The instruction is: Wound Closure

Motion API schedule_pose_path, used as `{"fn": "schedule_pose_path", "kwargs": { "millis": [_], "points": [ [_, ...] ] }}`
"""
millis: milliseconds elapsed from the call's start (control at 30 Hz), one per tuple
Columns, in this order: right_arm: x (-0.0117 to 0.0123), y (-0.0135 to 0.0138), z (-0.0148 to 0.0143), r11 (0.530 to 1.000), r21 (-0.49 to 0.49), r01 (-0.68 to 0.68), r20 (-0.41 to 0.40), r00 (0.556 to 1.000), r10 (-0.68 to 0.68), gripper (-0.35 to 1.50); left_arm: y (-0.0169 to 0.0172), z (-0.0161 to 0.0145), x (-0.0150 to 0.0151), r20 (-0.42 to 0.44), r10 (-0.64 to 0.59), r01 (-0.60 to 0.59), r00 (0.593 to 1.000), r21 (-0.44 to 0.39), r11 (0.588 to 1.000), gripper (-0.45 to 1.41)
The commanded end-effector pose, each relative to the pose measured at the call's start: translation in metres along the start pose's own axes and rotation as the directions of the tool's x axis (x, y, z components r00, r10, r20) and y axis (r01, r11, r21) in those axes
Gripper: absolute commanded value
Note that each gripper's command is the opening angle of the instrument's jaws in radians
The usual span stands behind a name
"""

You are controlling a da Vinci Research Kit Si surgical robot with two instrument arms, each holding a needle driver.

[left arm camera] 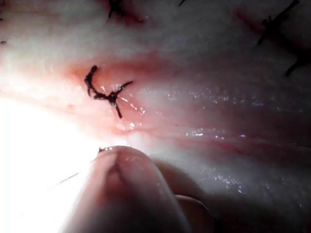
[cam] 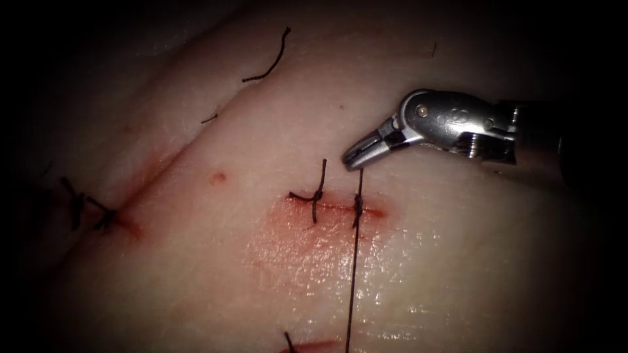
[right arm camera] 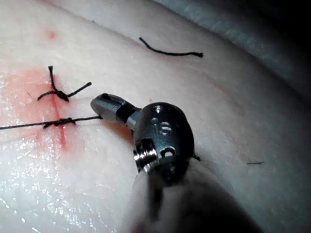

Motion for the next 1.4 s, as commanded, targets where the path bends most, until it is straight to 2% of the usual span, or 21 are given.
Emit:
{"fn": "schedule_pose_path", "kwargs": {
  "millis": [33, 500, 567, 633, 667, 700, 733, 767, 800, 900, 1033, 1067, 1133, 1267, 1333, 1400],
  "points": [
    [-0.0002, 0.0011, 0.0000, 1.000, -0.009, -0.002, -0.010, 1.000, 0.002, -0.35, 0.0001, 0.0010, 0.0000, -0.004, -0.004, 0.004, 1.000, -0.005, 1.000, -0.45],
    [0.0003, 0.0010, -0.0001, 1.000, -0.012, -0.010, -0.024, 1.000, 0.010, -0.35, 0.0024, 0.0026, -0.0005, -0.030, 0.015, -0.017, 0.999, -0.074, 0.997, -0.45],
    [0.0004, 0.0008, 0.0002, 1.000, -0.012, -0.008, -0.027, 1.000, 0.008, -0.35, 0.0019, 0.0020, -0.0002, -0.038, 0.006, -0.009, 0.999, -0.080, 0.997, -0.45],
    [0.0007, 0.0005, 0.0004, 1.000, -0.021, -0.010, -0.048, 0.999, 0.009, -0.35, 0.0008, 0.0008, 0.0001, -0.045, 0.003, -0.005, 0.999, -0.042, 0.999, -0.45],
    [0.0011, 0.0000, 0.0007, 0.999, -0.041, -0.012, -0.068, 0.998, 0.009, -0.23, -0.0005, -0.0006, 0.0004, -0.056, 0.000, 0.000, 0.998, -0.001, 1.000, -0.45],
    [0.0014, -0.0003, 0.0009, 0.997, -0.074, -0.015, -0.073, 0.997, 0.010, 0.36, -0.0013, -0.0014, 0.0006, -0.069, -0.008, 0.009, 0.998, 0.015, 1.000, -0.45],
    [0.0016, -0.0005, 0.0010, 0.995, -0.093, -0.019, -0.083, 0.996, 0.011, 0.73, -0.0023, -0.0025, 0.0007, -0.080, -0.012, 0.016, 0.997, 0.047, 0.999, -0.45],
    [0.0018, -0.0009, 0.0011, 0.994, -0.109, -0.023, -0.098, 0.995, 0.012, 0.99, -0.0030, -0.0032, 0.0008, -0.081, -0.017, 0.022, 0.997, 0.071, 0.997, -0.45],
    [0.0022, -0.0013, 0.0012, 0.991, -0.133, -0.031, -0.119, 0.993, 0.015, 1.13, -0.0037, -0.0041, 0.0009, -0.087, -0.024, 0.032, 0.996, 0.095, 0.995, -0.45],
    [0.0029, -0.0024, 0.0012, 0.986, -0.159, -0.053, -0.161, 0.987, 0.027, 1.28, -0.0061, -0.0069, 0.0008, -0.083, -0.058, 0.071, 0.995, 0.161, 0.984, -0.45],
    [0.0040, -0.0036, -0.0012, 0.968, -0.220, -0.118, -0.270, 0.961, 0.056, 1.30, -0.0102, -0.0112, 0.0000, -0.059, -0.061, 0.077, 0.996, 0.315, 0.946, -0.45],
    [0.0044, -0.0037, -0.0030, 0.956, -0.247, -0.159, -0.330, 0.941, 0.071, 1.30, -0.0117, -0.0127, -0.0005, -0.042, -0.070, 0.080, 0.997, 0.361, 0.929, -0.45],
    [0.0048, -0.0040, -0.0052, 0.936, -0.302, -0.182, -0.372, 0.926, 0.060, 1.30, -0.0133, -0.0140, -0.0010, -0.028, -0.086, 0.090, 0.996, 0.372, 0.924, -0.45],
    [0.0054, -0.0056, -0.0069, 0.885, -0.436, -0.165, -0.382, 0.924, -0.016, 1.23, -0.0158, -0.0158, -0.0022, -0.015, -0.111, 0.107, 0.994, 0.414, 0.904, -0.45],
    [0.0057, -0.0069, -0.0064, 0.855, -0.494, -0.157, -0.364, 0.931, -0.040, 1.10, -0.0169, -0.0163, -0.0032, 0.006, -0.113, 0.100, 0.994, 0.430, 0.897, -0.45],
    [0.0059, -0.0080, -0.0055, 0.848, -0.514, -0.132, -0.349, 0.935, -0.065, 0.88, -0.0178, -0.0166, -0.0040, 0.024, -0.123, 0.100, 0.992, 0.440, 0.892, -0.45]
  ]
}}
